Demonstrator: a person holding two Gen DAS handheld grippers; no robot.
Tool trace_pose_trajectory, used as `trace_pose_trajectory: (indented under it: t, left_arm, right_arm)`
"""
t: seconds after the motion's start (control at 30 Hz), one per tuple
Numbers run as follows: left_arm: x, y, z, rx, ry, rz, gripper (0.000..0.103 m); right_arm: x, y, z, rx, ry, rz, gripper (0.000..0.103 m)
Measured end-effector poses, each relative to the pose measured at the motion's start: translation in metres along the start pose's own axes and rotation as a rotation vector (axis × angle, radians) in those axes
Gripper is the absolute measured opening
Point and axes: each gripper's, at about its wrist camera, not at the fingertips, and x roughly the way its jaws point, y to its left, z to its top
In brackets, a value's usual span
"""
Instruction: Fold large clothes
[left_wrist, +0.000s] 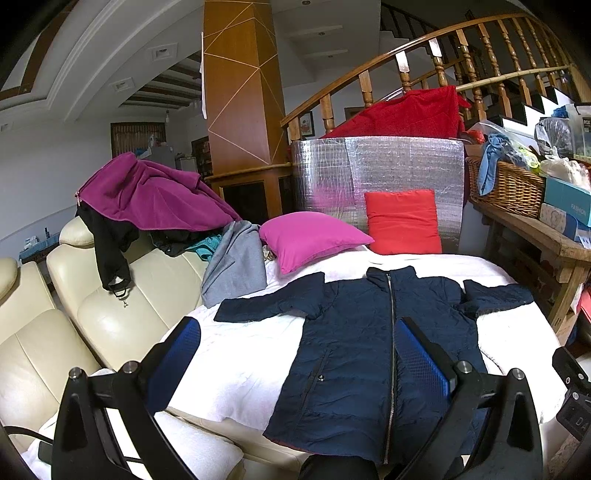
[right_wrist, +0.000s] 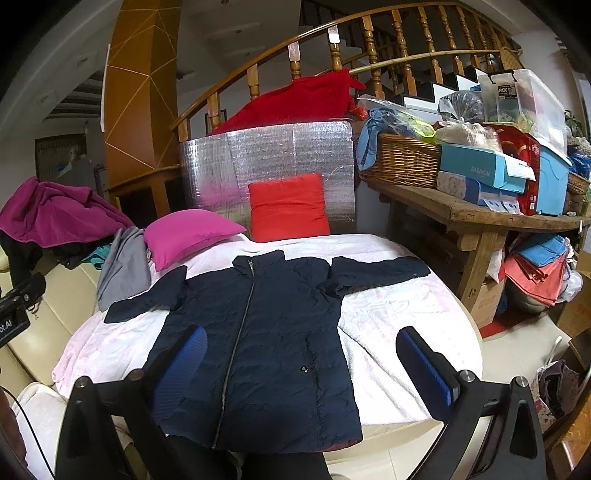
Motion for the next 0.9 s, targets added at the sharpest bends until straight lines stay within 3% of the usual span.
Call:
trace_pose_trajectory:
  t: [0.9]
  left_arm:
    - [0.0023, 0.0048, -0.0013, -0.001, -0.004, -0.004, 0.103]
  right_arm:
    - [0.0016, 0.0051, -0.0008, -0.004, 0.010, 0.011, 0.103]
